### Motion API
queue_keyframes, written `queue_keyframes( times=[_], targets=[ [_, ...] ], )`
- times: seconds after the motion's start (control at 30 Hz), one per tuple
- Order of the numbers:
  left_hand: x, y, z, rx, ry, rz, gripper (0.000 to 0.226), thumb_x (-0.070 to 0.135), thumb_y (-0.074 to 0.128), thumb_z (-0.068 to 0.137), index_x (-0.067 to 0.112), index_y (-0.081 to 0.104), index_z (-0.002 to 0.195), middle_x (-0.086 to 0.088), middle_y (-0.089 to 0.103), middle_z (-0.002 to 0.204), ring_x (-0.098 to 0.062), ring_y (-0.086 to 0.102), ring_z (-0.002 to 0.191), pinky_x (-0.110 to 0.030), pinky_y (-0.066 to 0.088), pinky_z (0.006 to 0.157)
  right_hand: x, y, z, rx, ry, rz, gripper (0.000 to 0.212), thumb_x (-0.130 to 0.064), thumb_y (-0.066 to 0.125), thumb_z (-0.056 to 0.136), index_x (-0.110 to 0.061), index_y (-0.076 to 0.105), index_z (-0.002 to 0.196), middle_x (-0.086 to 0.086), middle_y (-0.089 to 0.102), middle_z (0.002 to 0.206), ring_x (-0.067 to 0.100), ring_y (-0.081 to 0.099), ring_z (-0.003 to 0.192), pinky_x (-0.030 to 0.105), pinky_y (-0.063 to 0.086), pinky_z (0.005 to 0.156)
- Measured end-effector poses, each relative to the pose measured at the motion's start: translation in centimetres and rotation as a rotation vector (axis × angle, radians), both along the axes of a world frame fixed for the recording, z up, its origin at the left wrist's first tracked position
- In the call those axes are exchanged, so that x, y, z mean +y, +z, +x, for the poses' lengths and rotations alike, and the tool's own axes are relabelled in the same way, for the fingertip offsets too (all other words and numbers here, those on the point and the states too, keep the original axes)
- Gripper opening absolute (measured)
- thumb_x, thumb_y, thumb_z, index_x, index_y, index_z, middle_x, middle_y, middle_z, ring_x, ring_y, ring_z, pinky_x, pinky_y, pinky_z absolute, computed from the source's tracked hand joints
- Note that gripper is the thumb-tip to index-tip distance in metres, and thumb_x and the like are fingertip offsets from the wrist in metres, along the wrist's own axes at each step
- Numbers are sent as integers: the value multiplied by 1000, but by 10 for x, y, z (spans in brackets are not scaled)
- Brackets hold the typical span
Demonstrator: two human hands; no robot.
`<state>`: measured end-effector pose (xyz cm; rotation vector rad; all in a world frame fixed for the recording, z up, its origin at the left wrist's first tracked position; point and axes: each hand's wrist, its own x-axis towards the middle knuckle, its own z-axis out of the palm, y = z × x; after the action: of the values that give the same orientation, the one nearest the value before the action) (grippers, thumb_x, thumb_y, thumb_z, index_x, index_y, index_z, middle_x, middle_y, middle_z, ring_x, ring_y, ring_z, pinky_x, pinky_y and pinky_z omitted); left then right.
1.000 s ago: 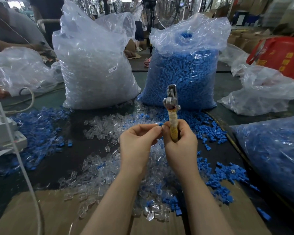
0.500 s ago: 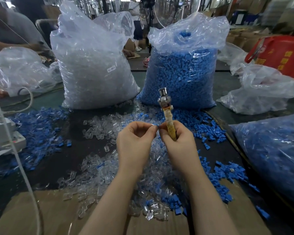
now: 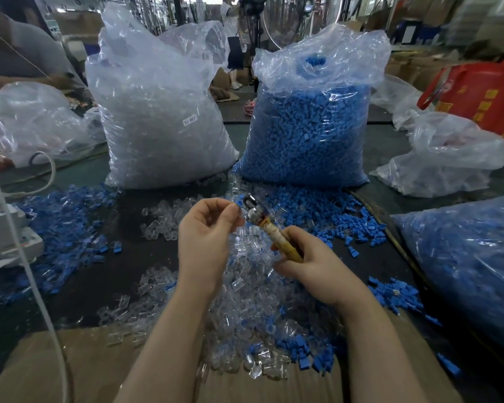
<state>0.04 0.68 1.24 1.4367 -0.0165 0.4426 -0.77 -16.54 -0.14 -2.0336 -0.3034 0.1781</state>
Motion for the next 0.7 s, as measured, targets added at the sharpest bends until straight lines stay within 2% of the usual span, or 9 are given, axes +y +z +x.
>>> queue_keyframes(
  times=[0.2, 0.33, 0.43, 0.7],
  targets=[
    [7, 2, 0, -27, -19, 33, 6, 7, 64, 91, 11, 65, 86, 6, 69, 72, -5, 65, 69, -17, 52, 68, -1, -1, 1, -22, 20, -6, 24, -14, 68, 84, -12, 51, 100, 22, 55, 99, 16, 44, 66, 33, 37, 62],
    [8, 3, 0, -44, -41, 52, 7, 6, 64, 90, 11, 64, 86, 7, 69, 72, -4, 64, 69, -15, 51, 68, 0, -3, 2, -36, 19, -10, 23, -12, 68, 86, -13, 50, 101, 5, 46, 82, 10, 39, 59, 30, 35, 58],
    [8, 3, -1, -54, -52, 58, 7, 4, 64, 90, 9, 64, 86, 6, 68, 71, -3, 63, 68, -15, 51, 67, 0, -5, 2, -43, 26, -14, 23, -11, 68, 86, -14, 50, 101, -3, 43, 78, 6, 38, 56, 27, 34, 57],
    [13, 2, 0, -46, -102, 47, 5, 4, 64, 89, 9, 64, 87, 8, 68, 72, -3, 64, 69, -15, 51, 68, 2, -2, 0, -28, 37, -3, 29, -26, 64, 75, -19, 49, 97, -3, 43, 78, 8, 38, 58, 31, 35, 60]
  ],
)
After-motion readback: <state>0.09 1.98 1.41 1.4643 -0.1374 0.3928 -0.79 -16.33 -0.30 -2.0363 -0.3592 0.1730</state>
